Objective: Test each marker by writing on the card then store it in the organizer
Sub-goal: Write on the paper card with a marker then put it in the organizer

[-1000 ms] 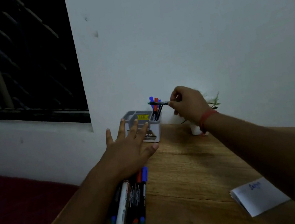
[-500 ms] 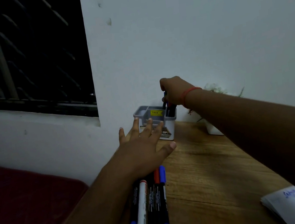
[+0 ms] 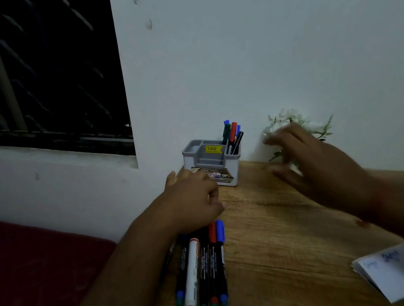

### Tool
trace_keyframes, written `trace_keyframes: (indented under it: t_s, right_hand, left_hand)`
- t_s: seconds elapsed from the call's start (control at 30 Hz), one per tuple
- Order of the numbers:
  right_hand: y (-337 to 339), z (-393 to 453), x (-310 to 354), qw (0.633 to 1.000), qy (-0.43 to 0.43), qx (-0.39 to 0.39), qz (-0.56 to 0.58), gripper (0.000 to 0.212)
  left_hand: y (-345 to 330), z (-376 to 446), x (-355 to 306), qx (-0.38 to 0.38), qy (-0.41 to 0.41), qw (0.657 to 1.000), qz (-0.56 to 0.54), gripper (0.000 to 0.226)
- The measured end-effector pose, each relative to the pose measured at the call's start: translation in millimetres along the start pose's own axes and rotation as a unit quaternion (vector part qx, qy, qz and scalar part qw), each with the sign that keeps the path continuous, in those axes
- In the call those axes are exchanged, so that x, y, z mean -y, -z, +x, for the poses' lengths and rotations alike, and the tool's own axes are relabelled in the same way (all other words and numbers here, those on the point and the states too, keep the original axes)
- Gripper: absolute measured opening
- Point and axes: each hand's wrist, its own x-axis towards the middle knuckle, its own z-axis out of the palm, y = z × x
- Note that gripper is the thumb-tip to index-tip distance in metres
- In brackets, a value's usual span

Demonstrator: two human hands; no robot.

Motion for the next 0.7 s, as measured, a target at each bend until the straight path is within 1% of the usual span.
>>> trace_keyframes:
  t_s: [0.07, 0.13, 0.17, 0.27, 0.37, 0.47, 0.53, 0.63, 0.7]
  right_hand:
    - [17, -46, -1, 0.999, -0.026, 0.037, 0.026, 0.047]
    - [29, -82, -11, 0.996, -0.053, 0.062, 0.040, 0.041]
    - [32, -96, -19, 0.994, -0.068, 0.073, 0.040, 0.040]
    - [40, -128, -46, 0.985, -0.137, 0.099, 0.040, 0.049]
    - [47, -147, -60, 0.978, -0.168, 0.100, 0.066, 0.051]
    - [56, -151, -57, 0.975, -0.176, 0.095, 0.099, 0.046]
    - [59, -149, -54, 0.977, -0.161, 0.103, 0.096, 0.045]
    - [60, -150, -55, 0.981, -0.127, 0.103, 0.105, 0.046]
    - [61, -151, -52, 0.982, -0.119, 0.103, 0.109, 0.046]
  left_hand:
    - [0, -1, 2, 0.001, -0.023, 0.999, -0.031, 0.018]
    - [-1, -3, 2, 0.026, -0.038, 0.998, -0.039, 0.020]
    - [-2, -3, 1, 0.037, -0.042, 0.998, -0.029, 0.021]
    - [-4, -4, -5, 0.059, -0.036, 0.997, 0.031, 0.025]
    - [-4, -5, -11, 0.072, -0.015, 0.994, 0.085, 0.029]
    - [-2, -4, -20, 0.092, 0.010, 0.989, 0.119, 0.031]
    - [-2, -3, -24, 0.103, 0.030, 0.988, 0.114, 0.031]
    - [-3, 0, -35, 0.105, 0.062, 0.991, 0.056, 0.031]
    - [0, 4, -47, 0.097, 0.082, 0.992, 0.017, 0.030]
